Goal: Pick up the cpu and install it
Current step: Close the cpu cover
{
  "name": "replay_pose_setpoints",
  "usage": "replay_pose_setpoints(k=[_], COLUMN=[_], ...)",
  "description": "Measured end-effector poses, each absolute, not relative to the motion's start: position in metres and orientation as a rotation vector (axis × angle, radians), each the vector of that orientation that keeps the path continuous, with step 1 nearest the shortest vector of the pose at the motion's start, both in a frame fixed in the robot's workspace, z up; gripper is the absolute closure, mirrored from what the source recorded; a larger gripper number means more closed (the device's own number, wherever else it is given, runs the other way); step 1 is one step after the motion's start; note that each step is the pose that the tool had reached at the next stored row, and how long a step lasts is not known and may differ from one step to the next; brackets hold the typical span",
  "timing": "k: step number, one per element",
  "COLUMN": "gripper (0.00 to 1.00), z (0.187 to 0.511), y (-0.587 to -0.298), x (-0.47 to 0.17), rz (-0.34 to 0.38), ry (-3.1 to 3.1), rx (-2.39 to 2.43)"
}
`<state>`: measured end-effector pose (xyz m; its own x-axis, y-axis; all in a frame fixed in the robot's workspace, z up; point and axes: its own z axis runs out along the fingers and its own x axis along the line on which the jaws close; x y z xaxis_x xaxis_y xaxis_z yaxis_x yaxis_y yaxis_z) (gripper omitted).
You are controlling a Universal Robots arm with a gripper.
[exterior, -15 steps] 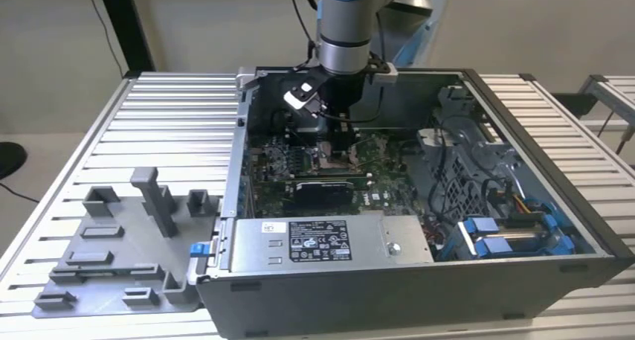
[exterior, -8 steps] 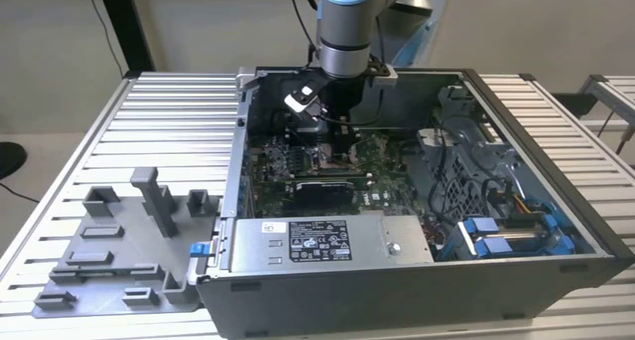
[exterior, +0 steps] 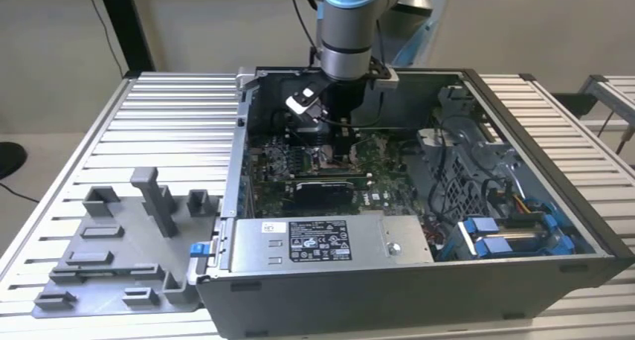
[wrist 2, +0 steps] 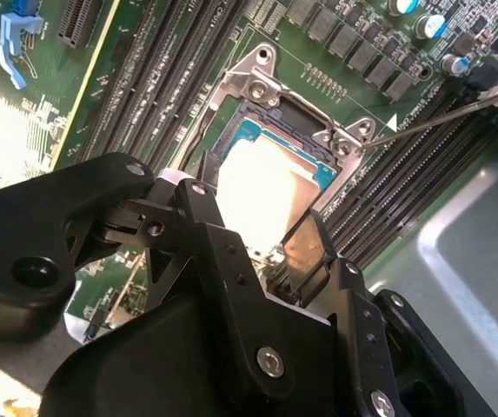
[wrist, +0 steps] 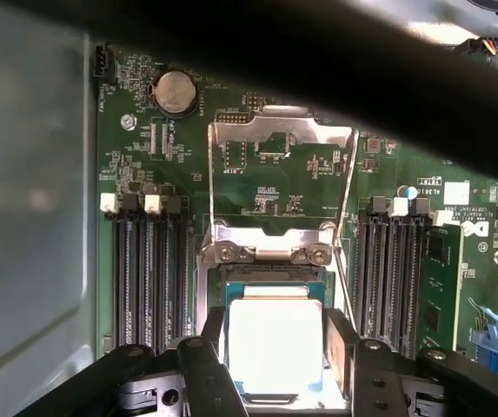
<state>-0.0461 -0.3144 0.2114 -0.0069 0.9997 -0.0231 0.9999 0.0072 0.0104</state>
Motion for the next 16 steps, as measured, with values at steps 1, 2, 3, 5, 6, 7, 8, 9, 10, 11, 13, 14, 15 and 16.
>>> replay_pose_setpoints(k=[1,2,3,5,6,7,8,9,10,11,13,14,15,16], gripper=[1.0,1.0,1.0,1.0,1.0,1.0,1.0,1.0,1.0,1.0,1.0,1.0,1.0,1.0], z=[0.211,0.21,0.21,0.209,0.208,0.207,0.206,0.205,0.205,0.204,0.202,0.202,0.201,0.201], y=[-0.314,-0.314,-0.314,-0.314,-0.314,-0.314,-0.314,-0.314,-0.314,-0.314,-0.314,-0.314,-0.314,-0.314], x=[-0.046,-0.045,-0.045,-0.045,-0.045,-0.045,-0.045,-0.045,-0.045,-0.045,-0.045,-0.045,-0.045,-0.045], rz=[-0.014,-0.014,-0.014,-0.014,-0.014,-0.014,-0.014,-0.014,-0.014,-0.014,-0.014,-0.014,-0.014,-0.014], ry=[2.207,2.203,2.202,2.202,2.201,2.201,2.201,2.201,2.201,2.201,2.201,2.201,2.201,2.2], rx=[2.202,2.207,2.208,2.208,2.208,2.208,2.208,2.208,2.209,2.209,2.209,2.209,2.209,2.209])
